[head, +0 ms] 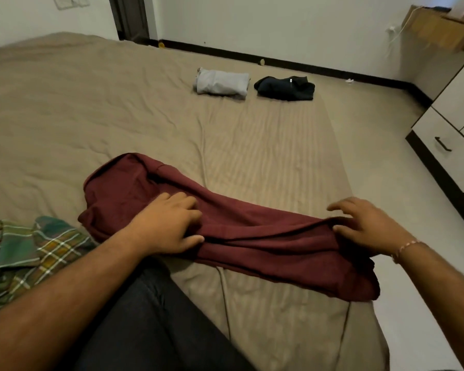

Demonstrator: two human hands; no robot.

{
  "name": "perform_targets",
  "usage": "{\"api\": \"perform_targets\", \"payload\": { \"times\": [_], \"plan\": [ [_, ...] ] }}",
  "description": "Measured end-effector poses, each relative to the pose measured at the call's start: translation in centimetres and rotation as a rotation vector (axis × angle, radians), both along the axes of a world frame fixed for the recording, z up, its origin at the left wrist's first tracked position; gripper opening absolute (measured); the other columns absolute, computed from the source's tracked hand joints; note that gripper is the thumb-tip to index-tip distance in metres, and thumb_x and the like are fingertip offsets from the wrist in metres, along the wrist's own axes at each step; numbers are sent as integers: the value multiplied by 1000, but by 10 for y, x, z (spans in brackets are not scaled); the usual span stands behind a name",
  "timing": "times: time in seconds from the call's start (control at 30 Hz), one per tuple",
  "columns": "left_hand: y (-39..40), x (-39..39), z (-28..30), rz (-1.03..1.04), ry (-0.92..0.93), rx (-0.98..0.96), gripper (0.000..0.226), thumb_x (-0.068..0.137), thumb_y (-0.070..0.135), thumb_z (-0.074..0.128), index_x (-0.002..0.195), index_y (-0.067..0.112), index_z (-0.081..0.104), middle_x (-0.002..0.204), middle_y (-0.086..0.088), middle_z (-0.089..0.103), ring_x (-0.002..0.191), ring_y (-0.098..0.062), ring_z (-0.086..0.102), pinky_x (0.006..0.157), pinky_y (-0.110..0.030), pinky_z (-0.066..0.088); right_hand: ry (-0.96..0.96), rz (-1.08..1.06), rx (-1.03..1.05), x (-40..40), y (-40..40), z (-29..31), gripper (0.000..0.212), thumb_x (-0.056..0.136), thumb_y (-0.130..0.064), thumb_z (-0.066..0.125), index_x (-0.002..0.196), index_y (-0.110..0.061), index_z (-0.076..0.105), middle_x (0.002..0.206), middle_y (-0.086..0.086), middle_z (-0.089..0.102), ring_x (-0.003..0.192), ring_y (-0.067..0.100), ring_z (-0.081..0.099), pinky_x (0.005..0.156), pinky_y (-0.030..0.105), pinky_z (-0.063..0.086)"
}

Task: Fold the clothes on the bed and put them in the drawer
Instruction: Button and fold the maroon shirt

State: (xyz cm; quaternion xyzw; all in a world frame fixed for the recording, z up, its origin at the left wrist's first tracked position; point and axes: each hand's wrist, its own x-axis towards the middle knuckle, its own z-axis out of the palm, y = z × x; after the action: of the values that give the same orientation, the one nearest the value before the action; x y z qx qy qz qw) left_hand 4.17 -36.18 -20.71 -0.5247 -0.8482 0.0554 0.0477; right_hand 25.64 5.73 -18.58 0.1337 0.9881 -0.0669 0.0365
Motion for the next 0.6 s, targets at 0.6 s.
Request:
{"api": "perform_targets", "payload": {
  "times": [0.6],
  "plan": [
    [41, -52, -9, 351, -273, 545, 19, 96, 36, 63, 85, 21, 62, 86, 0, 65, 81, -24, 61, 72, -39, 51, 384, -38, 407, 34, 8, 14, 27, 71, -4, 74, 76, -23, 56, 65, -4, 53, 62, 28, 52, 74, 41, 41]
  ]
}}
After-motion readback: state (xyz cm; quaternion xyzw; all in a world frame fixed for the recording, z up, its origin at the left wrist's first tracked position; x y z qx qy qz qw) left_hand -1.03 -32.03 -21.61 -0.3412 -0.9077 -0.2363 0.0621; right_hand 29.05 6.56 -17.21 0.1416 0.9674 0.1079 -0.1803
